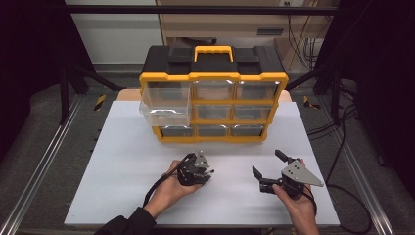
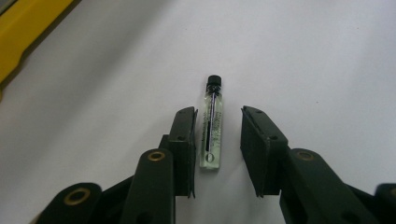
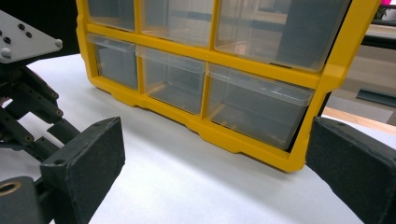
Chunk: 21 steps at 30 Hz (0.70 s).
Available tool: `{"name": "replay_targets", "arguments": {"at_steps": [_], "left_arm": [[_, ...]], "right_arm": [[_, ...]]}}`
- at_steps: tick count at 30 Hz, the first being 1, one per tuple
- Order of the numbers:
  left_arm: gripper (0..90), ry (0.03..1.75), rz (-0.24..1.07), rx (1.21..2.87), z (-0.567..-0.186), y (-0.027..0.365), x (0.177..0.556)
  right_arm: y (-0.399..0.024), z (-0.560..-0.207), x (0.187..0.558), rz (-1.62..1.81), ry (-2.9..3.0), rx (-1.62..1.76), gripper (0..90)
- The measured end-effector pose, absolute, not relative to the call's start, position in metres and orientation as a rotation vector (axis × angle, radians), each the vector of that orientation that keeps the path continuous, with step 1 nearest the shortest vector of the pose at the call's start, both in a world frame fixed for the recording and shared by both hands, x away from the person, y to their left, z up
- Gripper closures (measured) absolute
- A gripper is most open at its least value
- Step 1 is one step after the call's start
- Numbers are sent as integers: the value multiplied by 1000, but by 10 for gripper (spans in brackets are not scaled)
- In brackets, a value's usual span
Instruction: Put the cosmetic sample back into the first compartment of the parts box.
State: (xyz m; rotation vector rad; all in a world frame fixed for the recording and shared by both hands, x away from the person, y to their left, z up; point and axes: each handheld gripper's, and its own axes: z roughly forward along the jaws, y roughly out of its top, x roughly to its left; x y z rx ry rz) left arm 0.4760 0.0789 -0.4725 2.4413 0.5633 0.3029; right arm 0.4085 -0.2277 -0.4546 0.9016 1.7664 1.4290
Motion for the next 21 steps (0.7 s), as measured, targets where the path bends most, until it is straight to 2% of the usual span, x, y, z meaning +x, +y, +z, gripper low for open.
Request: {"name": "replay_targets", "arguments": {"at_steps": [4, 6, 10, 15, 21], "left_arm": [[699, 590, 270, 2423, -471, 78, 475], [735, 594, 322, 2435, -471, 77, 475], [796, 626, 297, 2420, -473, 77, 476], [802, 625, 334, 2420, -470, 77, 473], [803, 606, 398, 2334, -458, 83, 464]], "right_arm": [[-228, -455, 408, 1429, 1767, 900, 48], [-228, -455, 408, 1426, 1769, 903, 48], [-228, -455, 408, 1428, 1769, 903, 47], [-229, -455, 408, 1430, 1760, 905, 47], [-228, -456, 409, 1430, 1760, 905, 56]]}}
